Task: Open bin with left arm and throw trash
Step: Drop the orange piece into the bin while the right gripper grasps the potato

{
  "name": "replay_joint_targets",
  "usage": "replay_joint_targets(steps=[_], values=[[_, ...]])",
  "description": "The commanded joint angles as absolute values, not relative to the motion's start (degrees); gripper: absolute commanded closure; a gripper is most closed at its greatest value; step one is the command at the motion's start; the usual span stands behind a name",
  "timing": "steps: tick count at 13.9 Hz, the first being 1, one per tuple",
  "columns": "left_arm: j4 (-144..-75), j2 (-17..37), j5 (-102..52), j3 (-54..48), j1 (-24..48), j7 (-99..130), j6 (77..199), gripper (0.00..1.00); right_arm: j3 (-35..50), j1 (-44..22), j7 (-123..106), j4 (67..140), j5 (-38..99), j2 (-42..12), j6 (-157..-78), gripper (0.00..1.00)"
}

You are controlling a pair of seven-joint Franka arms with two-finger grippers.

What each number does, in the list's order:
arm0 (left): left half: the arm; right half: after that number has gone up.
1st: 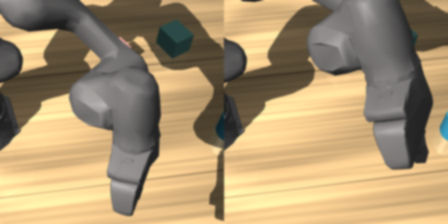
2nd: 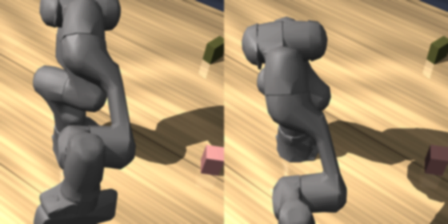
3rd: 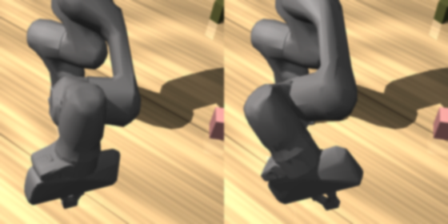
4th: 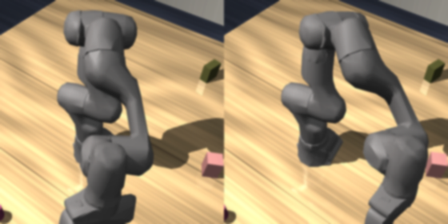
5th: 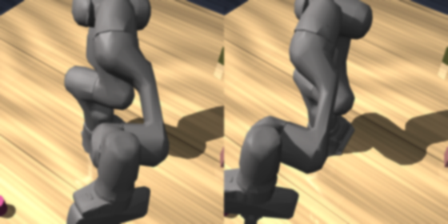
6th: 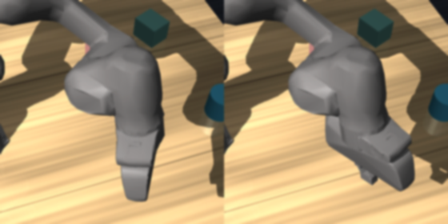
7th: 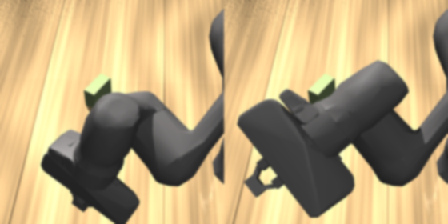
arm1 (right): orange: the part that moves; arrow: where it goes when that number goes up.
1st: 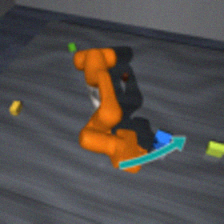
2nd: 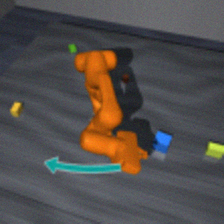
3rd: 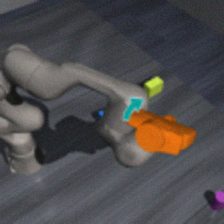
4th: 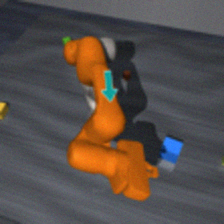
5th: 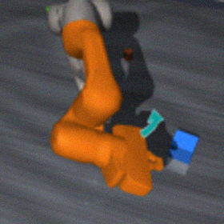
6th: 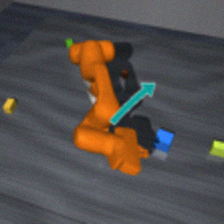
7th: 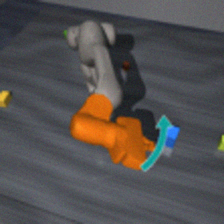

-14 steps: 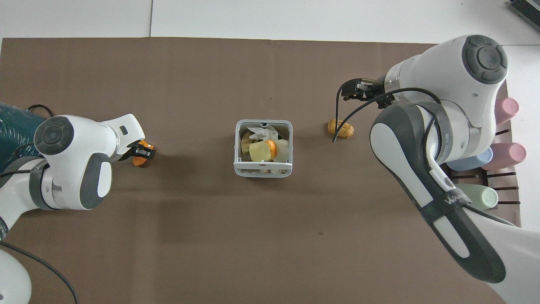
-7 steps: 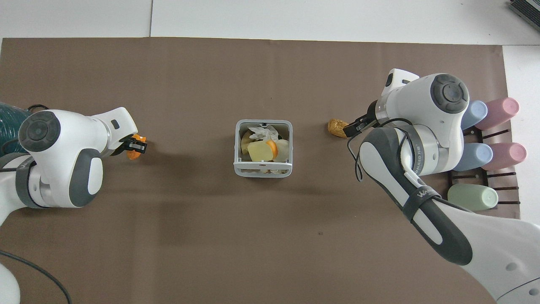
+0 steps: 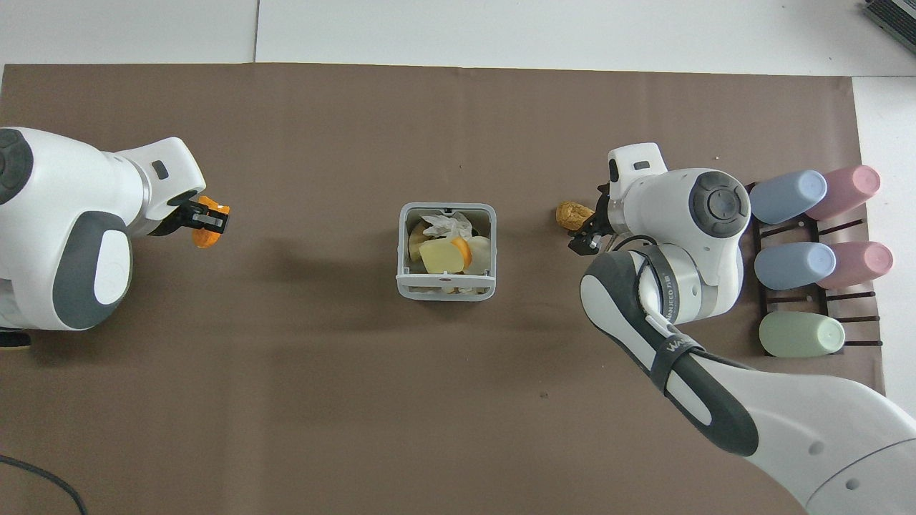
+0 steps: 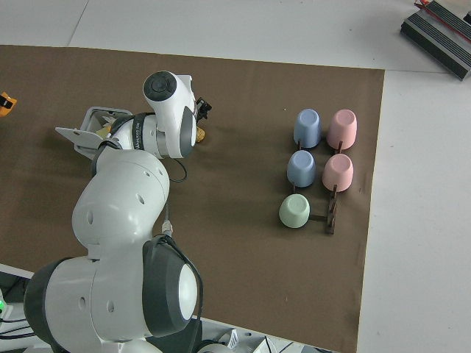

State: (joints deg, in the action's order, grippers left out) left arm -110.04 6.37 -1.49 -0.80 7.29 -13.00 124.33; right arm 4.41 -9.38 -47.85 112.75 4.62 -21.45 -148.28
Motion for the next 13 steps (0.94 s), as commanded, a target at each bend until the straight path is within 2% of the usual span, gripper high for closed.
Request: replay_joint_targets(steps=[1, 4, 5, 6, 7, 8, 10, 13], values=[[-105.56, 7.38, -1.67, -2.19, 8.7, -9.42, 121.03, 1.0, 4.83, -8.88, -50.36, 113.2, 3.52, -21.45, -149.68, 0.0], [-104.86, 7.56, -1.67, -2.2, 12.2, -5.56, 121.55, 1.0, 4.75, -9.49, -50.27, 113.47, 3.52, -21.97, -149.68, 0.02], [-104.77, 7.65, -1.76, -2.2, 14.22, -2.23, 122.6, 1.0, 4.75, -9.49, -50.27, 113.38, 3.43, -22.41, -149.76, 0.11], [-104.77, 7.65, -1.76, -2.2, 16.15, 1.54, 124.52, 1.0, 4.75, -9.58, -50.27, 113.2, 3.43, -22.85, -149.94, 0.27], [-104.77, 8.26, -2.11, -2.28, 18.09, 4.37, 126.8, 1.0, 4.75, -9.58, -50.19, 113.03, 3.43, -22.94, -149.94, 0.7], [-104.85, 8.7, -3.24, -2.29, 20.63, 6.74, 128.74, 1.0, 4.75, -9.67, -49.58, 112.85, 3.43, -22.94, -149.77, 0.99], [-105.2, 8.79, -4.13, -2.29, 23.89, 10.27, 131.21, 1.0, 4.66, -9.76, -48.43, 112.07, 3.43, -22.42, -148.81, 1.0], [-105.21, 10.45, -4.31, -2.29, 28.64, 16.16, 136.03, 1.0, 4.57, -9.76, -44.06, 109.87, 3.51, -20.84, -143.28, 1.0]])
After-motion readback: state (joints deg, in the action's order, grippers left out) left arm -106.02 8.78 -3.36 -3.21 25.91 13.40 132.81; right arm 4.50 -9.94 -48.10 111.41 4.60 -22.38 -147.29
